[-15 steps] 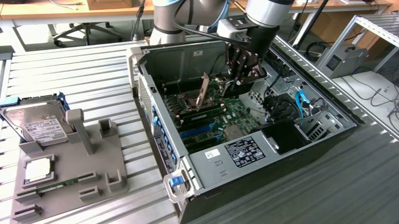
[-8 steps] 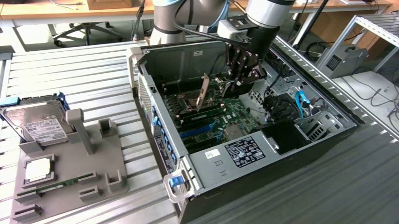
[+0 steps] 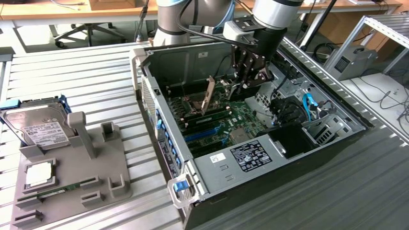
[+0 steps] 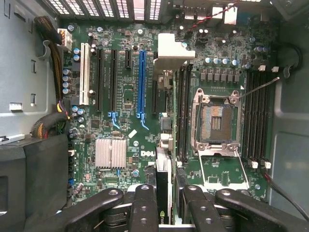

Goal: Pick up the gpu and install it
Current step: 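Insert the gpu into the slot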

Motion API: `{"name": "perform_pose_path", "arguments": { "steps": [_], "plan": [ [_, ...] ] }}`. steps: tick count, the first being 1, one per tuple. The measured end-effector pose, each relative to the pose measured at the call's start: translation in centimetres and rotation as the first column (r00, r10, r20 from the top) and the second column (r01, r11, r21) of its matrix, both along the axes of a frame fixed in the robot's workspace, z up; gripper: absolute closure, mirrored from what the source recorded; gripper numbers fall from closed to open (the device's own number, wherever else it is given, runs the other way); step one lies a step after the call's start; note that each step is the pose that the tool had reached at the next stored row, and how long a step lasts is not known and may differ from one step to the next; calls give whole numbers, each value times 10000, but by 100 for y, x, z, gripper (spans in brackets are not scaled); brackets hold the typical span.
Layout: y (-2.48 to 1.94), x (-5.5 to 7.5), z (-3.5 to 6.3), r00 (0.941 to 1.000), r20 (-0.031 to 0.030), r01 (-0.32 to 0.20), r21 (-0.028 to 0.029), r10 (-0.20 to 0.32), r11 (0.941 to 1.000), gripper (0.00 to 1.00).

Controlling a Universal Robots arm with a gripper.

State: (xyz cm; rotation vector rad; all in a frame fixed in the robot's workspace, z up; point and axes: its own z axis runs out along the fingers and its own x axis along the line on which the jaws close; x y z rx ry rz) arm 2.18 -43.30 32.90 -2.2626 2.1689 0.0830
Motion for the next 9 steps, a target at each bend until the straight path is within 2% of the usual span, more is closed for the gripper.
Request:
{"name": "perform_pose_path", "arguments": {
  "steps": [9],
  "plan": [
    [-18,0,-6,10000,0,0,1,0,10000,74]
  ]
}}
